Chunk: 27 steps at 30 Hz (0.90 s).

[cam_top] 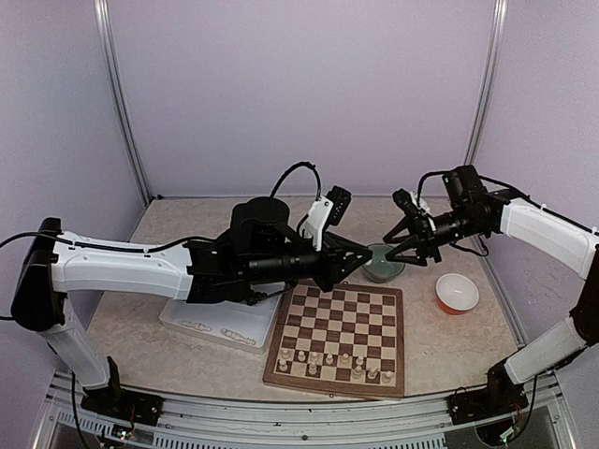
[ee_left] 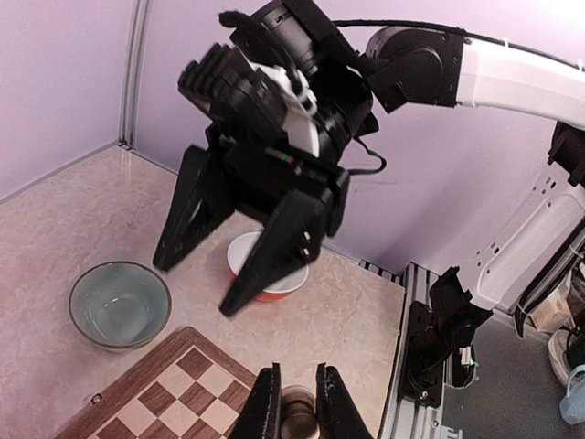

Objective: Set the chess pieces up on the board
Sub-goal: Place the pawn at g2.

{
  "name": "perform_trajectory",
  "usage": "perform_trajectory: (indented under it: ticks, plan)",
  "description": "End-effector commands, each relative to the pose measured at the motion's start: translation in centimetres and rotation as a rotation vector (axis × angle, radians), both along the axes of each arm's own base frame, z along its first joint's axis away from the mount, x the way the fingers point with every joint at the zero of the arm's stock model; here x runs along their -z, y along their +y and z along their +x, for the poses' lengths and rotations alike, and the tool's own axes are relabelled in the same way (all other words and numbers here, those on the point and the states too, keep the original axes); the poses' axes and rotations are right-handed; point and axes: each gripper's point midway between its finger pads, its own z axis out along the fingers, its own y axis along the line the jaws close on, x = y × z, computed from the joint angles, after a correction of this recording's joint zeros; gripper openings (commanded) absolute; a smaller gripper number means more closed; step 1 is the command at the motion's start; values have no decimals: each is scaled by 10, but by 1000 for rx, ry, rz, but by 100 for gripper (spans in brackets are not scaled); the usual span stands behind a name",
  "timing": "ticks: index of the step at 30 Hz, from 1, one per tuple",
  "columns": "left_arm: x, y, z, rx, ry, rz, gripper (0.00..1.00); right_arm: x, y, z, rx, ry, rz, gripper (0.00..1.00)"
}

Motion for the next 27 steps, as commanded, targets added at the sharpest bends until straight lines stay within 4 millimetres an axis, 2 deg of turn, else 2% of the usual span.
perform_trajectory:
  ticks: [1,3,5,6,11,16,21,27]
  plan:
    - [46,-23,-14,131,15,203,12,-7,-57,35,245,-38,-2,54]
    - [65,-37,-22,179,23,266,12,-8,-75,54,366,-49,-6,54]
    - [82,-48,-33,226,23,331,12,-5,-84,63,425,-69,-29,54]
    - [96,-54,-37,247,27,368,12,-4,-86,64,439,-74,-37,54]
    - [140,-66,-54,316,33,489,12,5,-85,62,432,-54,-38,54]
    - [172,-74,-68,371,34,579,12,11,-84,63,426,-41,-46,54]
    - [188,-78,-73,409,60,615,13,17,-82,61,408,-13,-45,54]
    - [204,-73,-75,452,61,696,13,18,-81,58,395,-2,-43,55]
